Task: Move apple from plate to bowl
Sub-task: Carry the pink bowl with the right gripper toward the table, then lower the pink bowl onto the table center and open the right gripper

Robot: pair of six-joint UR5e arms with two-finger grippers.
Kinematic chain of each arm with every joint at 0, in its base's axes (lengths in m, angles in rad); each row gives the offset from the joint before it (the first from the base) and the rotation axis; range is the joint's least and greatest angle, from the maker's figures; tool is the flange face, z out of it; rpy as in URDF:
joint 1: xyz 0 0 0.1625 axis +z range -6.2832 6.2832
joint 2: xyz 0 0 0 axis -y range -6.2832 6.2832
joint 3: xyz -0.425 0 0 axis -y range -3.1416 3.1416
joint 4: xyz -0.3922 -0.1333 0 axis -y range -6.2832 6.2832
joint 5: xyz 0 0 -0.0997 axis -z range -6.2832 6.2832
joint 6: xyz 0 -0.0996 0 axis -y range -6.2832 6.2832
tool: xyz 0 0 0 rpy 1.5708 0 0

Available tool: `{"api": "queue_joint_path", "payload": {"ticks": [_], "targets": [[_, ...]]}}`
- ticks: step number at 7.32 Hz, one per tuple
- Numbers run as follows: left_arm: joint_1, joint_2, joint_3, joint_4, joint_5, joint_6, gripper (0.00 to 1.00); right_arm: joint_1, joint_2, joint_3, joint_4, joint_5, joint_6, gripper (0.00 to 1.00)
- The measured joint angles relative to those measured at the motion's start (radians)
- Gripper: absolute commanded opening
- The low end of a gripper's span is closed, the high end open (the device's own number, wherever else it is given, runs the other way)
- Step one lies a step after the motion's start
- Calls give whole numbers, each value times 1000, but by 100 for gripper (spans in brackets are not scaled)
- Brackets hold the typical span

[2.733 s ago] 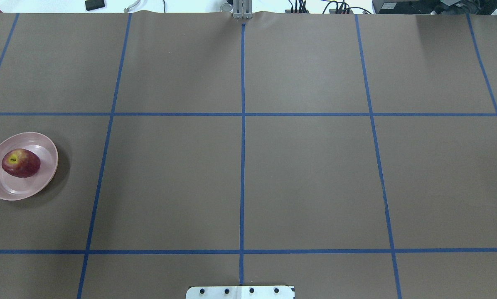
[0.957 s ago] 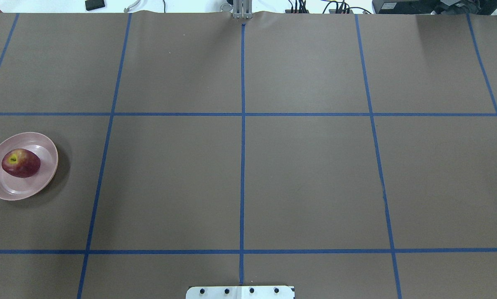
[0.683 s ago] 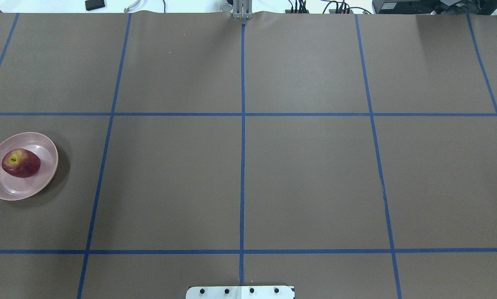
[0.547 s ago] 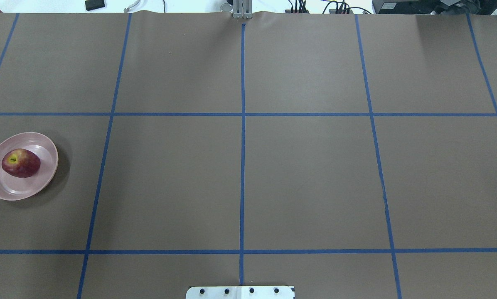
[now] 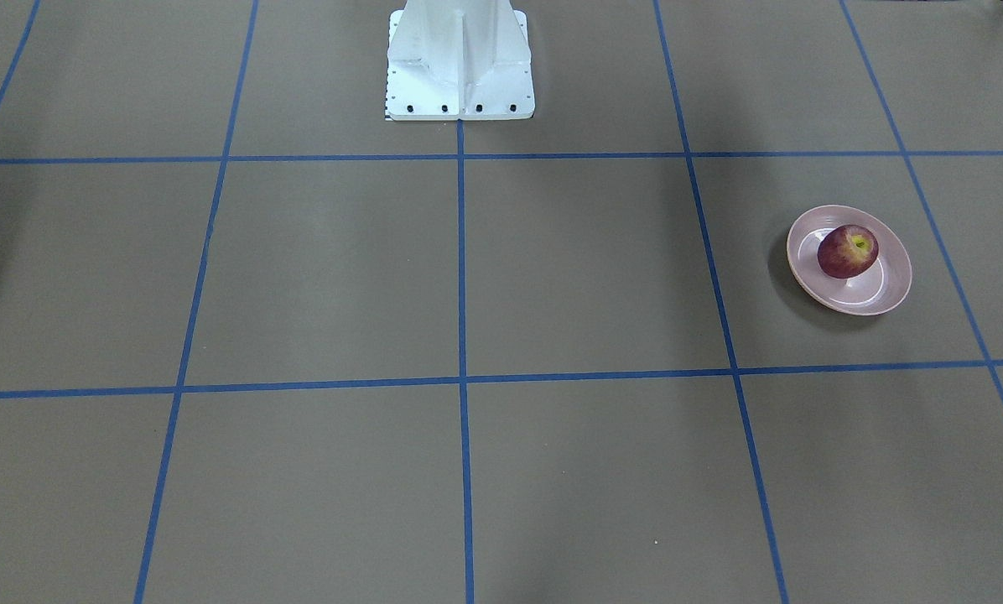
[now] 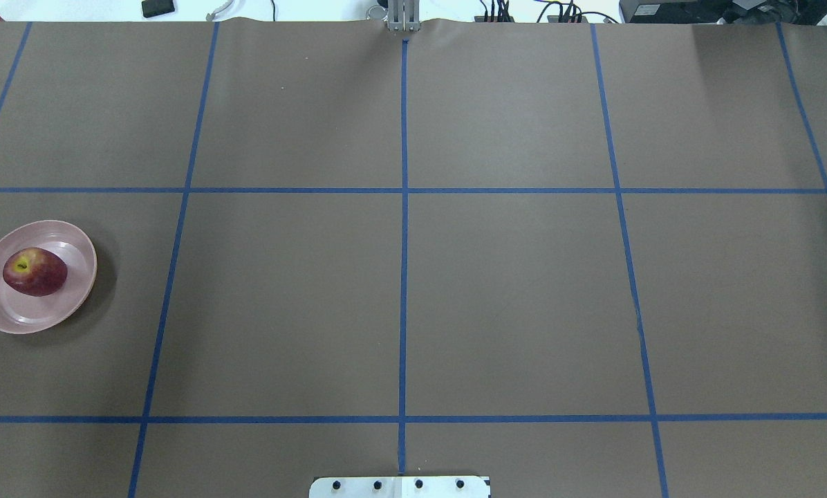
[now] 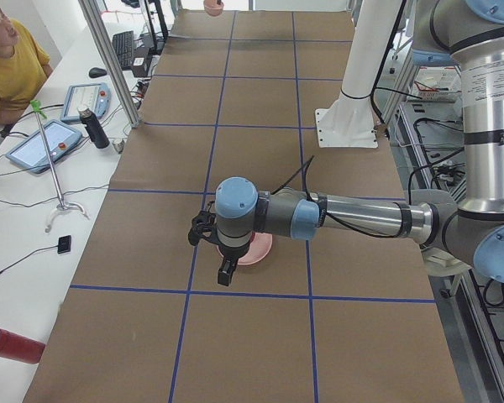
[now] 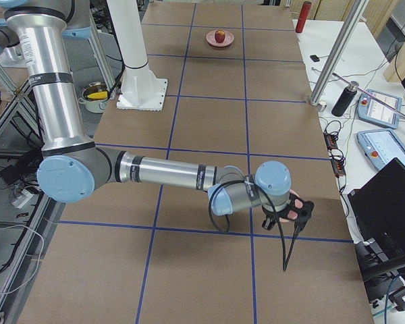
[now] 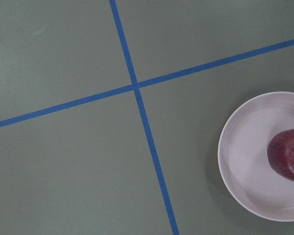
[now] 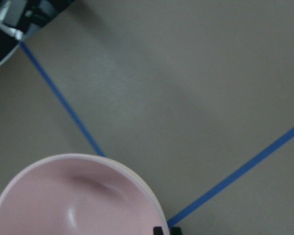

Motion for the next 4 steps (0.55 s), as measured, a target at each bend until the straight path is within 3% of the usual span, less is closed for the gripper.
{"api": "queue_joint_path", "payload": {"ticks": [2, 4], "targets": [[0, 4, 0, 1, -1, -1, 98, -171, 92, 118, -4, -5, 26, 0], [1, 8, -3, 2, -2, -2, 98, -340, 169, 200, -8, -52, 193, 0]]}}
